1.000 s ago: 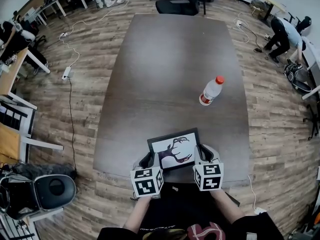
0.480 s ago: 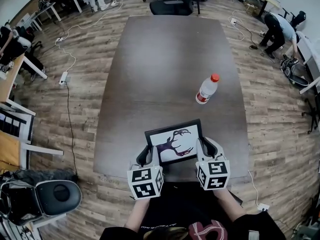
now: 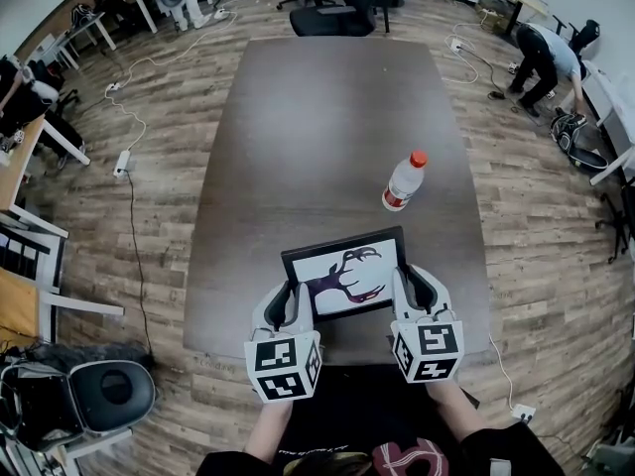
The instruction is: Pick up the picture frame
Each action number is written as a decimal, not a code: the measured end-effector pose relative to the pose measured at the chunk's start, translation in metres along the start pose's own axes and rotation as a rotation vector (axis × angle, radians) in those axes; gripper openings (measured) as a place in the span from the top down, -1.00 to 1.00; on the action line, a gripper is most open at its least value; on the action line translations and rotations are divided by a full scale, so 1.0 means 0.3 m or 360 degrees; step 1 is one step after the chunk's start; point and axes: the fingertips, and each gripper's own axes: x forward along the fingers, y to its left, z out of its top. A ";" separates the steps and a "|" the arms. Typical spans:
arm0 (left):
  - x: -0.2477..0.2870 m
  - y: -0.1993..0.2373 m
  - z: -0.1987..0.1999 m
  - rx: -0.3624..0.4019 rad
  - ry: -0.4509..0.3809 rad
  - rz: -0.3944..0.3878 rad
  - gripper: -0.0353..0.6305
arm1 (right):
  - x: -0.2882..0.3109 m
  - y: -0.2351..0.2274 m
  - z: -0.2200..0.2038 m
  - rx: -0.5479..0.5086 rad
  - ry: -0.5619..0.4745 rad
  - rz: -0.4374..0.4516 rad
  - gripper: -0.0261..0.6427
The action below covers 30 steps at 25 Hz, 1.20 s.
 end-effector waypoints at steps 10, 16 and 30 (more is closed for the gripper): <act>-0.045 -0.038 0.097 0.0092 -0.0136 -0.0011 0.65 | -0.051 -0.016 0.086 0.0003 -0.0125 -0.0036 0.72; -0.063 -0.044 0.134 0.0104 -0.0193 -0.0014 0.65 | -0.069 -0.013 0.127 -0.0016 -0.0182 -0.0046 0.72; -0.117 -0.106 0.238 0.0170 -0.0347 -0.0022 0.65 | -0.128 -0.048 0.220 -0.0034 -0.0335 -0.0062 0.72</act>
